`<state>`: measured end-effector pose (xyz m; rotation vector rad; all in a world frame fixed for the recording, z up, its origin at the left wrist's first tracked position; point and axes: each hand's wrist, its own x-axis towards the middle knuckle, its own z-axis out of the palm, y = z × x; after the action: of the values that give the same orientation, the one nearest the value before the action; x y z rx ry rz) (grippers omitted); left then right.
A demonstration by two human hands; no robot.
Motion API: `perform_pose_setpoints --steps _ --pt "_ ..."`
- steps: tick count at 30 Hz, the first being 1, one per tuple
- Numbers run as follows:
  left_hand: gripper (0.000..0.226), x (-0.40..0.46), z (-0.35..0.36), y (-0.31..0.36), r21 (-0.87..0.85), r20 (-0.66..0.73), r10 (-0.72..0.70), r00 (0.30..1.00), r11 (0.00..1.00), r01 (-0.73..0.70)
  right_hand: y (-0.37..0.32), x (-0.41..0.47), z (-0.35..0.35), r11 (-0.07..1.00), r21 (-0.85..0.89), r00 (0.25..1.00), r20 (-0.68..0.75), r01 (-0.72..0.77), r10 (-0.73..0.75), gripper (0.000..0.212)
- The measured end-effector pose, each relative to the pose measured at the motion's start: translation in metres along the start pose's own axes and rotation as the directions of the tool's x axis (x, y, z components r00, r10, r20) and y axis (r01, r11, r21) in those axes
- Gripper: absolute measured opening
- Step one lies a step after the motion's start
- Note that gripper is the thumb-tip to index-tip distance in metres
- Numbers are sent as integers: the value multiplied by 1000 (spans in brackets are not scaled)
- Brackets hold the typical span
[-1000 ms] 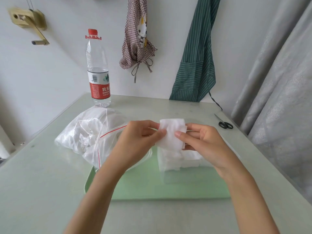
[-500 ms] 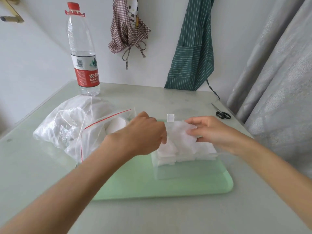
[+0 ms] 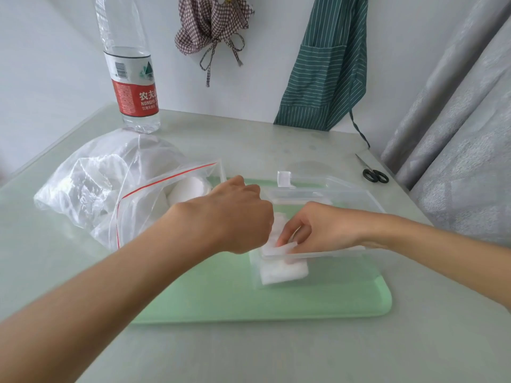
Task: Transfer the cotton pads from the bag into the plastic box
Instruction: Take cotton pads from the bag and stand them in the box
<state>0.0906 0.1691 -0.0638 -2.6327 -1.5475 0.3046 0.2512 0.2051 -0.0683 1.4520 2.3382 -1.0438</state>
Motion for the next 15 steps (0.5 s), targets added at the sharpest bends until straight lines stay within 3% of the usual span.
perform_pose_setpoints --steps 4,6,7,9,12,15 --pt "38 2 1 0 -5 17 2 1000 1000 -2 -7 -2 -11 953 -286 992 -38 102 -118 21" --pt "38 1 0 -1 -8 24 3 1000 1000 -3 -7 -5 -29 948 -269 982 -27 171 -185 14" --pt "38 1 -1 0 -10 27 2 1000 1000 -1 -6 -8 -36 958 -204 979 26 203 -202 10" --pt "39 2 -1 0 -13 34 -2 999 1000 2 -6 -10 -43 973 -80 956 223 215 -193 23" --pt "39 4 -2 0 -20 56 -9 998 1000 10 -3 -1 -33 977 -128 885 456 173 -97 41" --pt "39 5 -2 0 -22 78 -13 997 1000 15 -5 7 -29 979 -153 854 519 133 -35 50"
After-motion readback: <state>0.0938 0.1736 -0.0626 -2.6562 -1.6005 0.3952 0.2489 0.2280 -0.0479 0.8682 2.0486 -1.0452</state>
